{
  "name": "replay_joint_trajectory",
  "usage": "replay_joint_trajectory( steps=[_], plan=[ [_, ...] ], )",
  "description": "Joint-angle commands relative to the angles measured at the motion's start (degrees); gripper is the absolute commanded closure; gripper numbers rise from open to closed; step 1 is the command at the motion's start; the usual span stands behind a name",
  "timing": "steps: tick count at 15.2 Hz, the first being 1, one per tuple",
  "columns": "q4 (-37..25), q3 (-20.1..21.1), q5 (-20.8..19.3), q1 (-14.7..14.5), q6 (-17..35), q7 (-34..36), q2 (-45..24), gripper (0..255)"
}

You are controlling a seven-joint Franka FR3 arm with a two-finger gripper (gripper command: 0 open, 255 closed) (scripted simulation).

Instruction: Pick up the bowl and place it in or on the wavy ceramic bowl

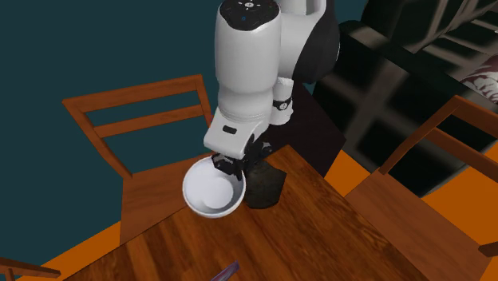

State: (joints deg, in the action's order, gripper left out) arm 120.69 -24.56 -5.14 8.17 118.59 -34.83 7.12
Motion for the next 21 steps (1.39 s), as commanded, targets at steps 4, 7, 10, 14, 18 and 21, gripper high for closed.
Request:
replay_joint_trajectory(
  steps=[4, 7, 10, 14, 18, 21],
  plan=[
    [9.50, 4.12, -4.23, -0.79, -1.58, 7.26, 11.21, 255],
    [14.07, 7.00, -5.32, -0.99, -3.31, 11.03, 17.24, 255],
    [17.51, 9.60, -5.55, -1.25, -5.12, 14.04, 22.19, 255],
    [20.09, 9.24, -5.81, -1.12, -1.87, 14.18, 21.51, 255],
    [22.49, 8.84, -6.08, -1.04, 1.46, 14.32, 20.58, 255],
    [24.18, 8.52, -6.26, -0.98, 4.02, 14.41, 19.70, 255]
  ],
)
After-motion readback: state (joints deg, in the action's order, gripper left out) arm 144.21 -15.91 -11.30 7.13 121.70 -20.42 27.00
